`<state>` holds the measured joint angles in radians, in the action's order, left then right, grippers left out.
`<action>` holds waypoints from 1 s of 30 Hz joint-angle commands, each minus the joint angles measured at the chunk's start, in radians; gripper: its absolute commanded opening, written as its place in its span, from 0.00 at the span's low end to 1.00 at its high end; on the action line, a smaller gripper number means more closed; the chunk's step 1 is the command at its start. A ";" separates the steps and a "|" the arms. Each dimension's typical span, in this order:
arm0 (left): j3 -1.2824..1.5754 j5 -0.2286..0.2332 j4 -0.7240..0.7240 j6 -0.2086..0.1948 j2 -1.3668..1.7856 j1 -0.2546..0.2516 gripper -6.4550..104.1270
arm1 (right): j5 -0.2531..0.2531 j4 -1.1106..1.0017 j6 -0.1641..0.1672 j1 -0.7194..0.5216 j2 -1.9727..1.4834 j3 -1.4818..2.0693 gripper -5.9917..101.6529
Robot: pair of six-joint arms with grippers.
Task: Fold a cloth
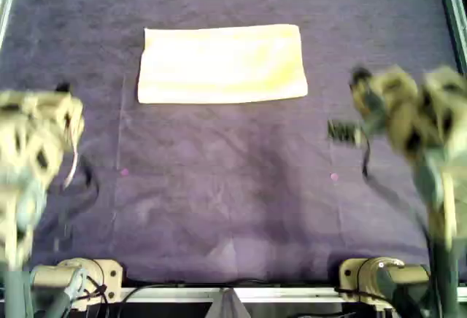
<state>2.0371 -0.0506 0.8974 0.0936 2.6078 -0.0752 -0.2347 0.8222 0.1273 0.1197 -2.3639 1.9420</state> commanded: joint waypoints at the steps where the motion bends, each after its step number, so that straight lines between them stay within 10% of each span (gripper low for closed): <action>1: 0.112 -0.003 -0.002 0.006 0.189 0.005 0.84 | 0.005 0.000 0.005 0.005 -0.235 0.222 0.46; 16: 0.614 -0.003 -0.100 -0.005 0.488 0.017 0.85 | 0.006 -0.557 0.005 -0.035 -0.764 1.040 0.46; 30: 0.847 -0.003 -0.135 0.008 0.486 0.003 0.85 | 0.002 -0.571 -0.009 -0.017 -0.753 1.089 0.46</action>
<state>2.9100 -0.0506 0.7854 0.0951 3.0818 -0.0736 -0.2378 0.3022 0.1212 0.1012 -3.0848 3.0235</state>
